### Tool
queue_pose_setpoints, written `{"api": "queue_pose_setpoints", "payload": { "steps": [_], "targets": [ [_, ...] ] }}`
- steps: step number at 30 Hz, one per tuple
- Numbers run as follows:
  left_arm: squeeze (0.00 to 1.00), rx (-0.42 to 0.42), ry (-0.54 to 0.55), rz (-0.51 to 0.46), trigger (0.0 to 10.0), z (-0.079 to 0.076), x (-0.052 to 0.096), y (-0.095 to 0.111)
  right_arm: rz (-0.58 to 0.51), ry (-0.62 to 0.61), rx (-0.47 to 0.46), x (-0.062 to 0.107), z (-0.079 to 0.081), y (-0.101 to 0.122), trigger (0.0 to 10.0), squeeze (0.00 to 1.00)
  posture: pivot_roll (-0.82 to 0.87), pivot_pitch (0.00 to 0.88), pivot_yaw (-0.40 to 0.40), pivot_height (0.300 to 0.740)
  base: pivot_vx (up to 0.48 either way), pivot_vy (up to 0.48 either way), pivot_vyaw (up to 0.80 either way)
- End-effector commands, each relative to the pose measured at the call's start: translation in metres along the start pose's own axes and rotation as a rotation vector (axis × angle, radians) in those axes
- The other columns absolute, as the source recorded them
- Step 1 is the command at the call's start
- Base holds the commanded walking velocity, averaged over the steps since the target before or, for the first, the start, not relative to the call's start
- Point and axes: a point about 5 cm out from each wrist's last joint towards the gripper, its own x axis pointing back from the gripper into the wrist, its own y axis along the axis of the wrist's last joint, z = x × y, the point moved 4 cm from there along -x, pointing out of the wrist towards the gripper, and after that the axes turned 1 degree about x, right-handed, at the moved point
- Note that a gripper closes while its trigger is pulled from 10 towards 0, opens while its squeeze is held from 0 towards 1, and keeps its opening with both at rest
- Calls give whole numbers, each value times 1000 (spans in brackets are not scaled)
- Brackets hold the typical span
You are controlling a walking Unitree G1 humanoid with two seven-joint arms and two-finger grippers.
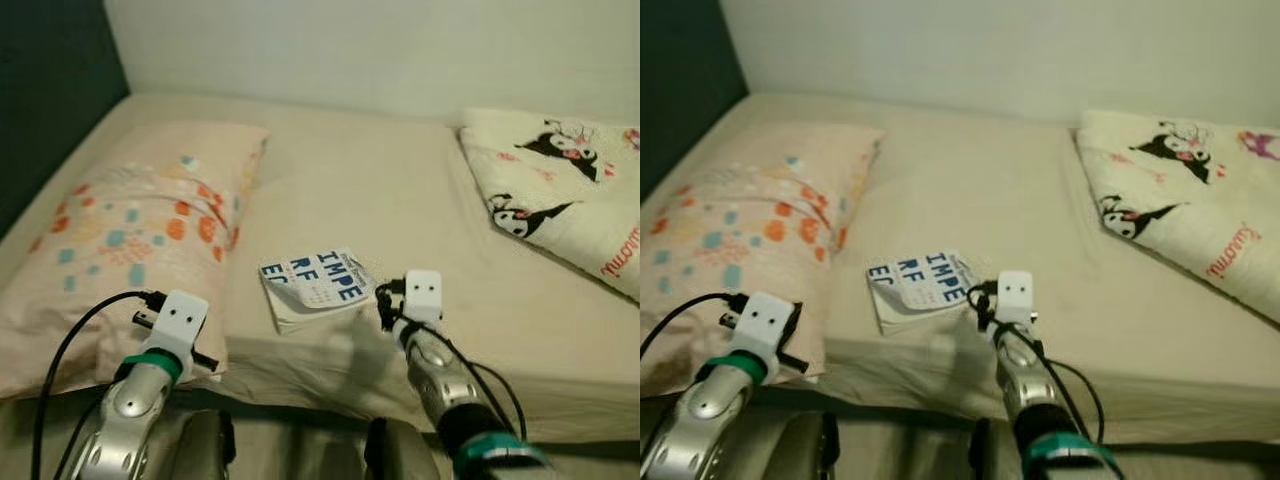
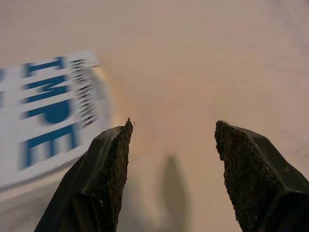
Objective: Clean up the room
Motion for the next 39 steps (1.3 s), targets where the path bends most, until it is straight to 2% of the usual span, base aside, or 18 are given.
{"api": "queue_pose_setpoints", "payload": {
  "steps": [1, 6, 11, 13, 17, 18, 19, 22, 26, 29, 32, 39],
  "targets": [
    [0, -16, 6, -13, 10000, 5, 5, 1, 50, -21, -4, 0, -3, -10, 10000, 0, 215, 76, -36, 559, 0, 0, 0],
    [0, -17, 47, -11, 10000, 18, 19, 0, 84, -64, 33, -4, -15, -7, 10000, 0, 248, 116, -44, 559, 0, 0, 0],
    [0, -26, 52, -16, 10000, 21, 27, 1, 95, -86, 35, -7, -22, -4, 10000, 0, 266, 128, -43, 559, 0, 0, 0],
    [0, -26, 52, -16, 10000, 21, 27, 1, 95, -86, 35, -7, -22, -4, 10000, 0, 266, 128, -43, 559, 0, 0, 0],
    [0, -36, 47, -12, 10000, 25, 38, 0, 117, -91, 53, -8, -19, -4, 10000, 0, 274, 136, -36, 559, 0, 0, 0],
    [0, -36, 47, -12, 10000, 25, 38, 0, 117, -91, 53, -8, -19, -4, 10000, 0, 274, 136, -36, 559, 0, 0, 0],
    [0, -42, 43, -7, 10000, 25, 39, -1, 153, -94, 109, -7, -17, -10, 10000, 0, 274, 136, -36, 559, 0, 0, 0],
    [0, -50, 41, -2, 10000, 26, 41, -1, 188, -106, 147, -5, -16, -17, 10000, 0, 282, 141, -39, 559, 0, 0, 0],
    [0, -51, 43, 1, 10000, 27, 43, -1, 191, -123, 156, -5, -18, -18, 10000, 0, 285, 138, -39, 559, 0, 0, 0],
    [0, -57, 41, 19, 10000, 27, 44, -4, 214, -212, 178, -2, -34, -23, 10000, 0, 280, 136, -37, 559, 0, 0, 0],
    [0, -57, 41, 20, 10000, 27, 44, -4, 220, -216, 182, -2, -35, -24, 10000, 0, 280, 136, -37, 559, 0, 0, 0],
    [0, -61, 30, 32, 10000, 25, 42, -5, 249, -173, 176, -1, -26, -28, 10000, 0, 275, 131, -39, 559, 0, 0, 0]
  ]
}}
